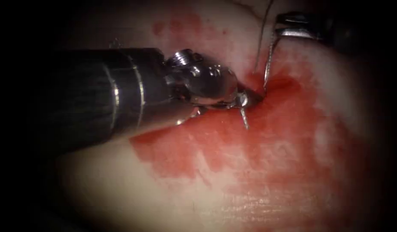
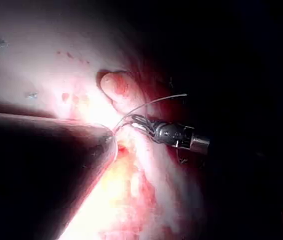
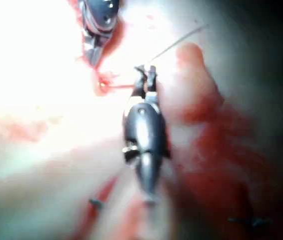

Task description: Wound Closure

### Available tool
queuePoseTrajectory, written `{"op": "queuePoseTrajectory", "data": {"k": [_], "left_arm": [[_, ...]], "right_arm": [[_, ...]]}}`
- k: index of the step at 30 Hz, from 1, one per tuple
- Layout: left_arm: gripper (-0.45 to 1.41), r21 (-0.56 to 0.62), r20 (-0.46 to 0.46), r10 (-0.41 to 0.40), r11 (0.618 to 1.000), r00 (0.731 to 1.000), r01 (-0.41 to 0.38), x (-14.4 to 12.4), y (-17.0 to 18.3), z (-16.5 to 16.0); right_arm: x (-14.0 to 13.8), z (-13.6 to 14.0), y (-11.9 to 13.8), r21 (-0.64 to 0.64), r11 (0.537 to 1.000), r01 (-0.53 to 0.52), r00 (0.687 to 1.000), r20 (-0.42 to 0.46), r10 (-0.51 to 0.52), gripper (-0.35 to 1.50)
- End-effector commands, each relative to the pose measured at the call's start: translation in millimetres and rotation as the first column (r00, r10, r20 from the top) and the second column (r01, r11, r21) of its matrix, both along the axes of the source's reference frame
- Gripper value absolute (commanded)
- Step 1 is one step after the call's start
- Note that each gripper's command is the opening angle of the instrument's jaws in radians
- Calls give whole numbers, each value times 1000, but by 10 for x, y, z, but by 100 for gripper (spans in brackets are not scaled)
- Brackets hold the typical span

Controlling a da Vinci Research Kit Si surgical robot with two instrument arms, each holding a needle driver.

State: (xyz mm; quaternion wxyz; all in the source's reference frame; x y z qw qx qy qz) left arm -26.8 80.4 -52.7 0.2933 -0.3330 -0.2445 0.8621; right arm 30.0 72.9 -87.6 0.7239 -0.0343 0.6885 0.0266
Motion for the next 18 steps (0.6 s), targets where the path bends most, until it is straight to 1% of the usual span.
{"op": "queuePoseTrajectory", "data": {"k": [1, 3, 5, 9, 14, 16, 18], "left_arm": [[-35, -2, -4, -4, 1000, 1000, 4, -5, 8, -1], [-34, -6, -2, -4, 1000, 1000, 4, -3, 10, -6], [-29, -20, 1, -1, 1000, 1000, 1, -4, 11, -13], [-24, -56, -19, 1, 998, 1000, -2, -4, 10, -25], [-25, -115, -30, -6, 993, 1000, 3, 4, 2, -60], [-25, -145, -24, -11, 989, 1000, 7, 3, -1, -81], [-25, -167, -23, -8, 986, 1000, 4, -1, -6, -88]], "right_arm": [[6, 3, 3, -1, 1000, -1, 1000, -4, 1, -35], [7, 3, 2, -1, 1000, -1, 1000, -4, 1, -35], [8, 3, 2, -1, 1000, -2, 1000, -4, 2, -35], [8, 1, 6, 5, 1000, 5, 1000, 4, -5, -35], [8, -1, 8, 10, 1000, 23, 1000, 6, -23, -35], [8, -1, 10, 12, 999, 33, 999, 8, -33, -35], [8, -2, 11, 12, 999, 32, 999, 8, -33, -35]]}}
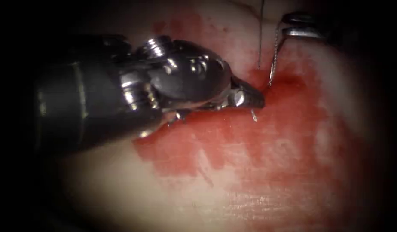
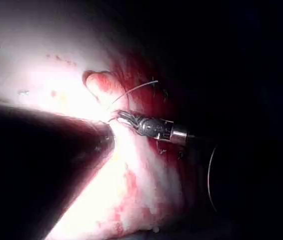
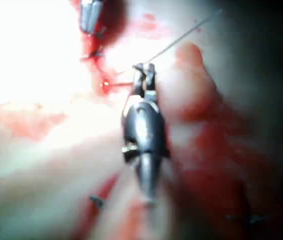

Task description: Wound Closure

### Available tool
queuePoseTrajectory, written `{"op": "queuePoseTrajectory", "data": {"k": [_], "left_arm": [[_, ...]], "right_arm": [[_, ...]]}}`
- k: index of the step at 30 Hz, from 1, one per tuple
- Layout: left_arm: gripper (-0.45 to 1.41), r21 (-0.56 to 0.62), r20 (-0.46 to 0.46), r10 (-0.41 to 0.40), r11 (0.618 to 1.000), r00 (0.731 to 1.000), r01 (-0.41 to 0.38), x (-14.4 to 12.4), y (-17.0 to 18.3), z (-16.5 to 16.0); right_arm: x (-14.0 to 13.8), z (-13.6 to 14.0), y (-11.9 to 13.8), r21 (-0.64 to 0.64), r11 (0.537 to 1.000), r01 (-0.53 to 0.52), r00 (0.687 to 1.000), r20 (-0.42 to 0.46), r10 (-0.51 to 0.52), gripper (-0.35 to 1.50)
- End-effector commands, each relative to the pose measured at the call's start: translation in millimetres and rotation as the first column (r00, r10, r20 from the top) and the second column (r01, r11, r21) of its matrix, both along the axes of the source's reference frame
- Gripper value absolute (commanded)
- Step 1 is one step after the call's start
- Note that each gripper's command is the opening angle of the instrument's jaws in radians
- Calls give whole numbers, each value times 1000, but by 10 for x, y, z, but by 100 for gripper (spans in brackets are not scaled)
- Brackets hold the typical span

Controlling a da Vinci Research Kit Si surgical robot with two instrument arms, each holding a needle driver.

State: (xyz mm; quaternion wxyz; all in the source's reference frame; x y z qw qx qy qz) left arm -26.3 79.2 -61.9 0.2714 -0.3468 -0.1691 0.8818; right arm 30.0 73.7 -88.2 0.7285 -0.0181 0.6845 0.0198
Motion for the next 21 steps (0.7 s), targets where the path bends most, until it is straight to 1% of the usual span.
{"op": "queuePoseTrajectory", "data": {"k": [1, 2, 5, 6, 11, 14, 21], "left_arm": [[-25, -10, -3, 0, 1000, 1000, 0, -10, 3, 1], [-25, -8, 5, -4, 1000, 1000, 4, -25, -4, 7], [-24, -11, 8, -5, 1000, 1000, 5, -37, -7, 22], [-23, -12, 17, -1, 1000, 1000, 1, -46, -11, 37], [-22, -20, 34, 21, 1000, 999, -20, -53, -24, 70], [-23, -18, 33, 33, 999, 999, -32, -49, -27, 73], [-25, -12, 40, 45, 999, 998, -45, -39, -34, 62]], "right_arm": [[9, 4, 4, -2, 1000, 2, 1000, -5, -2, -35], [10, 3, 5, 0, 1000, 2, 1000, -2, -2, -35], [11, 2, 6, -3, 1000, 3, 1000, 1, -3, -35], [12, 1, 7, 6, 1000, 8, 1000, 6, -8, -35], [13, 0, 5, 20, 1000, 20, 1000, 19, -21, -35], [13, 0, 5, 21, 999, 29, 999, 23, -29, -35], [14, 1, 4, 25, 998, 65, 998, 25, -66, -35]]}}
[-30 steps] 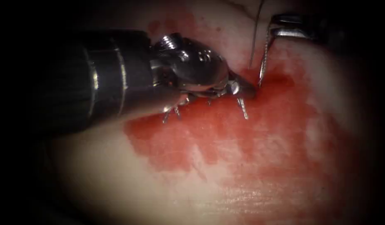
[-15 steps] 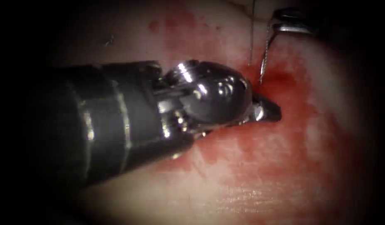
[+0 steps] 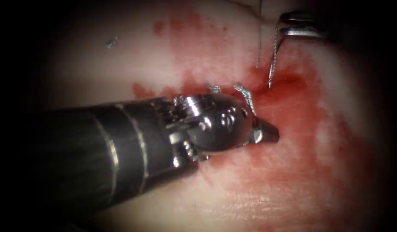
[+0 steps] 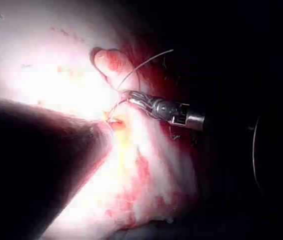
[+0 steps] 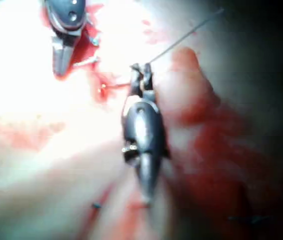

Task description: Wound Closure

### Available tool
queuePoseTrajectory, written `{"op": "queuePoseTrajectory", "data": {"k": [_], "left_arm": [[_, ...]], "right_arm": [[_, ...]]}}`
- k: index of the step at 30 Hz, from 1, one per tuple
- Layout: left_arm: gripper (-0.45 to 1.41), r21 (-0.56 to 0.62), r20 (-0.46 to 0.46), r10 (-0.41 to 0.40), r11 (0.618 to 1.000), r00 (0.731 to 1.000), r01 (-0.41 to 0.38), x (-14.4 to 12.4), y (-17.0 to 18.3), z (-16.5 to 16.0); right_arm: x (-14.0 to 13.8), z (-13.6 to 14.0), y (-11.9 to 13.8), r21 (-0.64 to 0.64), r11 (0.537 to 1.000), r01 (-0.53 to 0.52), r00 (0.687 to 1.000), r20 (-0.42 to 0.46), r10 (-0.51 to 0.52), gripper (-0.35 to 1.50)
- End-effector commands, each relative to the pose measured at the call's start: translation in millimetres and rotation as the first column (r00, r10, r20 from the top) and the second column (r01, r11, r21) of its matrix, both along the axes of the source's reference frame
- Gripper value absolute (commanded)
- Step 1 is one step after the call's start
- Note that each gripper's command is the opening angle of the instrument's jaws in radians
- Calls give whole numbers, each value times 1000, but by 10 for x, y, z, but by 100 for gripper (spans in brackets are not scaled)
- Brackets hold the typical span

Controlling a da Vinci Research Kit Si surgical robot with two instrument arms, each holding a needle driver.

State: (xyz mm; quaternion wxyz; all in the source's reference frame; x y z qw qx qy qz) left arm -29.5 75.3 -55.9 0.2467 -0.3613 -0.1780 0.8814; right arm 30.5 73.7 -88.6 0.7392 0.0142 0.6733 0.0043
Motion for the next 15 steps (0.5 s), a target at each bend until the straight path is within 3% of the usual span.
{"op": "queuePoseTrajectory", "data": {"k": [1, 15], "left_arm": [[-25, -2, 1, 0, 1000, 1000, 0, -6, 6, 3], [-25, -10, 7, 8, 1000, 1000, -8, -12, 11, 22]], "right_arm": [[8, 5, 4, -2, 1000, 1, 1000, -7, -1, -35], [13, -8, 13, 22, 998, 53, 999, -7, -53, -35]]}}
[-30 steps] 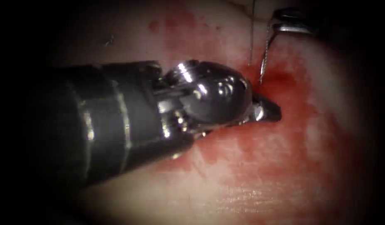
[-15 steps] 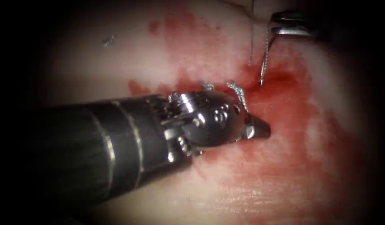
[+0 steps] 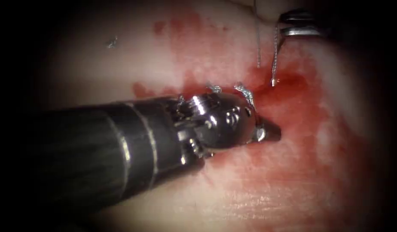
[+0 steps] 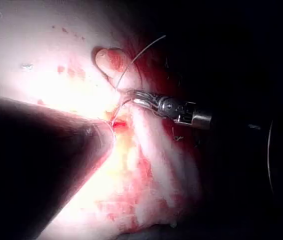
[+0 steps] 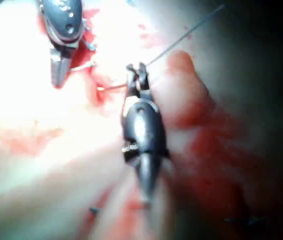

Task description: Wound Closure

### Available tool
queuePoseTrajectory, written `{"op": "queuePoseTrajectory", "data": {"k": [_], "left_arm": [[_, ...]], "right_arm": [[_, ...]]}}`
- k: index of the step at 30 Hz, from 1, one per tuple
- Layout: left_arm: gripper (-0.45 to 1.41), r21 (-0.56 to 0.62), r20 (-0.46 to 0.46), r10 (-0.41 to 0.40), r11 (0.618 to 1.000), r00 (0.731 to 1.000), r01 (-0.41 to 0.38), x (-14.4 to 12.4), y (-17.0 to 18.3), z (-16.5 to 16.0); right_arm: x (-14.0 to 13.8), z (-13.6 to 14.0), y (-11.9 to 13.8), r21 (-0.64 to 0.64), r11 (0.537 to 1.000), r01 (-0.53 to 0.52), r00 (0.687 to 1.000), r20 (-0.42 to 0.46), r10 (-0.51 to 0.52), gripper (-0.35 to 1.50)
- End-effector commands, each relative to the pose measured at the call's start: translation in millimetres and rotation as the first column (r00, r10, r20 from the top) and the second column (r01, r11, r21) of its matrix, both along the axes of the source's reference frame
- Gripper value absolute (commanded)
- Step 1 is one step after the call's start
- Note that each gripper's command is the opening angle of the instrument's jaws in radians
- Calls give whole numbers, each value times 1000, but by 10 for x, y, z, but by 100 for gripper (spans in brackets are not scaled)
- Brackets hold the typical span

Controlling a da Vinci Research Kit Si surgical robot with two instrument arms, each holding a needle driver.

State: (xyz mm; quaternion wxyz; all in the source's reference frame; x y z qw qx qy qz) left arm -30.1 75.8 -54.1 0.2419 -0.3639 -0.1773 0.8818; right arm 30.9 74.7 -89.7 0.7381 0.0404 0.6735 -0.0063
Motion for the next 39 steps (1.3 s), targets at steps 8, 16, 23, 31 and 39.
{"op": "queuePoseTrajectory", "data": {"k": [8, 16, 23, 31, 39], "left_arm": [[-25, 9, -1, -13, 1000, 1000, 13, 2, 9, 21], [-25, 6, -4, -16, 1000, 1000, 16, -1, 8, 23], [-25, 6, -5, -17, 1000, 1000, 17, -3, 8, 24], [-25, 5, -4, -14, 1000, 1000, 14, 0, 9, 26], [-25, 3, -6, -15, 1000, 1000, 15, -1, 7, 27]], "right_arm": [[13, -1, 3, 4, 1000, 30, 1000, 2, -30, -35], [16, 0, 1, 4, 999, 40, 999, 9, -40, -35], [17, -1, -2, 13, 999, 49, 998, 24, -50, -35], [19, -3, -4, 53, 996, 66, 996, 53, -69, -35], [25, -4, 3, 70, 996, 51, 997, 60, -55, -35]]}}
